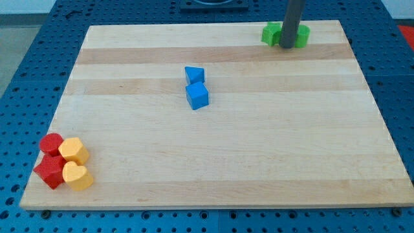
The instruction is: Slide the green circle up a bit
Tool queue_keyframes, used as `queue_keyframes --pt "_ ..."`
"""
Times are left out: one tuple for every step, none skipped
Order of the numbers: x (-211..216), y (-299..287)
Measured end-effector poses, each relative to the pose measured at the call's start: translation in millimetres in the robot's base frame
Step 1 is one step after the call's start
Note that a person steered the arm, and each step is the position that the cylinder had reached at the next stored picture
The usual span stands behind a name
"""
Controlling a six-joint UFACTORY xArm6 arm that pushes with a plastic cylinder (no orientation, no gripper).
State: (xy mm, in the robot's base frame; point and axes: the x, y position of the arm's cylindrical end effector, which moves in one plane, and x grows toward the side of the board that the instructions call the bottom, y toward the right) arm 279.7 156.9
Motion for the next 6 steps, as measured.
queue_keyframes --pt "15 4" --pt "14 23" --pt "1 27" --pt "-16 27" --pt "-27 27" --pt "-9 3"
